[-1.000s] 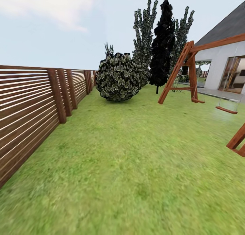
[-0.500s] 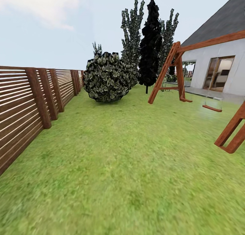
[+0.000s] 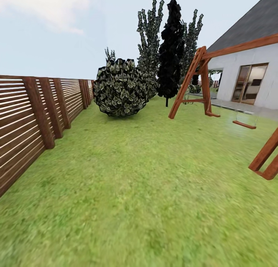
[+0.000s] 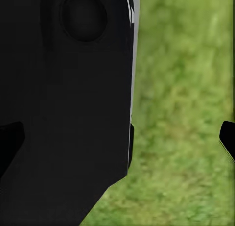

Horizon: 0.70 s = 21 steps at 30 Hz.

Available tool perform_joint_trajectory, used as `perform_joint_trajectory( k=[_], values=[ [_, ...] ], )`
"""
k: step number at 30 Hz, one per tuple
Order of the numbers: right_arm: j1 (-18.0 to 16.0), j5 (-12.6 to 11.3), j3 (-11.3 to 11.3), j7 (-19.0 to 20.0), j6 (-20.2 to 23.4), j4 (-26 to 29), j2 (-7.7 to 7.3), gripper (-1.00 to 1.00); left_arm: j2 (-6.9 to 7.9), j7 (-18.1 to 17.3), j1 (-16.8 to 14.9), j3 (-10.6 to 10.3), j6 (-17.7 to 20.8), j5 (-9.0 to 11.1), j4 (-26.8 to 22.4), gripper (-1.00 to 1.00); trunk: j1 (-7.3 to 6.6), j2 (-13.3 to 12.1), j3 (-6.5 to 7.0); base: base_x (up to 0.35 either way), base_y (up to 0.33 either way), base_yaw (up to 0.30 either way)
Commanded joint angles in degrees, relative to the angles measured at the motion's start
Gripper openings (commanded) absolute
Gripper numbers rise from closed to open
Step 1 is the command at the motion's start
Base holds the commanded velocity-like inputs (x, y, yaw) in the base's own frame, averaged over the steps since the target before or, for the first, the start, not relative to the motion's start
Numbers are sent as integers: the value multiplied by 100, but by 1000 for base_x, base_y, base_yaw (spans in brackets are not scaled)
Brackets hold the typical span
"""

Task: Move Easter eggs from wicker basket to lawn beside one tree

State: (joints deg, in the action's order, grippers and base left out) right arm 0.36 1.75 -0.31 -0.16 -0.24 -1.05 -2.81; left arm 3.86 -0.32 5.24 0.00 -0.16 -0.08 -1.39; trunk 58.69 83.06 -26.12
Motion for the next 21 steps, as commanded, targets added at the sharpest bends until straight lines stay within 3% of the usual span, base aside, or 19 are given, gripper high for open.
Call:
perform_joint_trajectory(
  k=[1, 5, 12, 21],
  values=[
    [-1, 19, -4, -2, -3, -1, 0, 100, 1, -3, 3, 0, -2, -1, -10, 100, 4, 1, -3, 318, 0, 0],
    [-1, 19, -3, 0, -3, -3, -2, 100, 1, -3, 3, 0, -2, -1, -10, 100, 4, 1, -3, 318, 0, -69],
    [-1, 14, -4, 3, -3, -1, -2, 100, 1, -3, 3, 0, -2, -1, -10, 100, 4, 1, -3, 318, 0, -222],
    [-1, 18, -4, -1, -3, -1, 0, 100, 1, -3, 3, 0, -2, -1, -10, 100, 4, 1, -3, 318, 0, -14]
  ],
)
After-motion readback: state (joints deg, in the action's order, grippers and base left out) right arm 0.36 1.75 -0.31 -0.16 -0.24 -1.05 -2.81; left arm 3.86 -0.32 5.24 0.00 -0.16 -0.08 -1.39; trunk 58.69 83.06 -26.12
